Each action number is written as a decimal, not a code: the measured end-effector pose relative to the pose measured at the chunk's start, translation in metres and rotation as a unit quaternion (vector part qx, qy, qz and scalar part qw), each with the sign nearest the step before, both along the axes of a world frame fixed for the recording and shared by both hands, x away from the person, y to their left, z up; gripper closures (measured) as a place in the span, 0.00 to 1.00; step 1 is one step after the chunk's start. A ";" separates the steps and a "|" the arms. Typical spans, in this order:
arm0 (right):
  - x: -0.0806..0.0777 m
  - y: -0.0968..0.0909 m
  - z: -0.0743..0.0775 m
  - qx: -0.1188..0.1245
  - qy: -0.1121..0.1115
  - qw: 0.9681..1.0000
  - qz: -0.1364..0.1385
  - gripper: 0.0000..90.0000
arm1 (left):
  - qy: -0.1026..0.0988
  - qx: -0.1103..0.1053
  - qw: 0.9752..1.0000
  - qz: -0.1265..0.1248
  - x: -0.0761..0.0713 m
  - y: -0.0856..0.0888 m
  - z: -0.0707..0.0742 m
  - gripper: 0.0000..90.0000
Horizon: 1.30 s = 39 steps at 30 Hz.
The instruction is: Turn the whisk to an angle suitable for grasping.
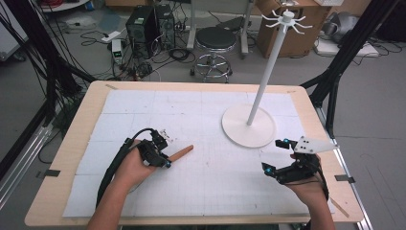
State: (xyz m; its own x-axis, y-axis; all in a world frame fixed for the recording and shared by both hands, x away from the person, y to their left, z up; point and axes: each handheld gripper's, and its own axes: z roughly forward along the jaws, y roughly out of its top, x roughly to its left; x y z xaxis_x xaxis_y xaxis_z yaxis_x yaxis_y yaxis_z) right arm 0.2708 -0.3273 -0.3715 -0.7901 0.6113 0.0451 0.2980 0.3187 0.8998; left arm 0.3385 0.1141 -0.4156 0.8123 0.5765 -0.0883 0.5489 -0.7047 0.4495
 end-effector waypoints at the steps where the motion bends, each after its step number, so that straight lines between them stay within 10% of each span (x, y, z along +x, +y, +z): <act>1: 0.000 0.000 0.000 0.000 0.000 1.000 0.000 0.01 | 0.004 -0.005 1.000 0.000 0.000 0.000 0.000 0.80; 29: 0.003 0.004 -0.004 -0.005 0.006 1.000 0.005 0.01 | 0.011 0.030 0.999 -0.021 0.000 -0.006 -0.004 0.82; 39: 0.003 0.003 -0.004 -0.003 0.007 1.000 0.003 0.01 | -0.023 -0.044 0.998 -0.028 -0.005 -0.003 0.022 0.82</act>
